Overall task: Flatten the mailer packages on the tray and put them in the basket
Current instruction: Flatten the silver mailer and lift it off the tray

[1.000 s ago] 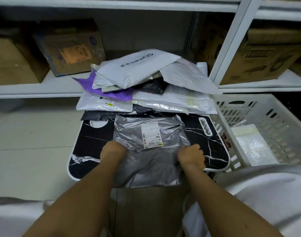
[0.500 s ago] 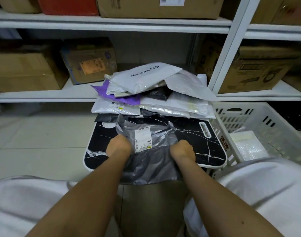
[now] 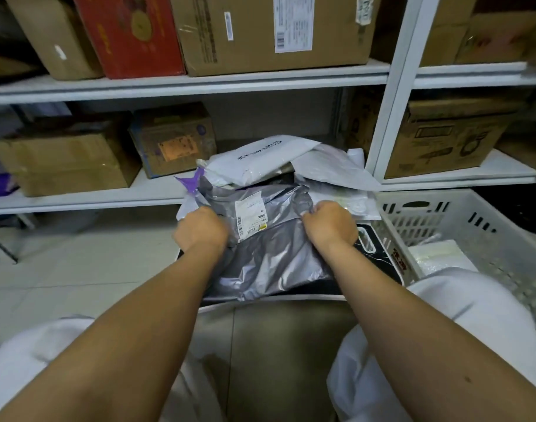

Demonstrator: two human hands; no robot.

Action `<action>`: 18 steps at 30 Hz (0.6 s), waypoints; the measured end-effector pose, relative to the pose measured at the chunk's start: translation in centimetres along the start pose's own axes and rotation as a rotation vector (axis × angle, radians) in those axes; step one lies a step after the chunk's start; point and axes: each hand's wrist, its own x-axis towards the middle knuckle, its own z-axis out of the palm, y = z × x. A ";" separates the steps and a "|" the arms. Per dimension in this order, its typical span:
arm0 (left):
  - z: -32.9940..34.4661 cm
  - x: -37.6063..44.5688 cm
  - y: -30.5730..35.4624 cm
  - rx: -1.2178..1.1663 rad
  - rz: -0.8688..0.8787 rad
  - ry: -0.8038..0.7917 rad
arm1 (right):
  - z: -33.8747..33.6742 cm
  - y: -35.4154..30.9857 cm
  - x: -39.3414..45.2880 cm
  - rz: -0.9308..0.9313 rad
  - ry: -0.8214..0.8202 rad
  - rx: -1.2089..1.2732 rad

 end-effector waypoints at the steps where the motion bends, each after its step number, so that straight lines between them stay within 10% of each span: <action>1: -0.4 0.0 0.8 0.006 0.024 0.016 | -0.9 0.1 0.4 -0.003 0.021 -0.001; 18: -2.2 0.0 21.5 -0.122 0.450 0.037 | -12.9 9.7 11.2 0.200 0.384 -0.125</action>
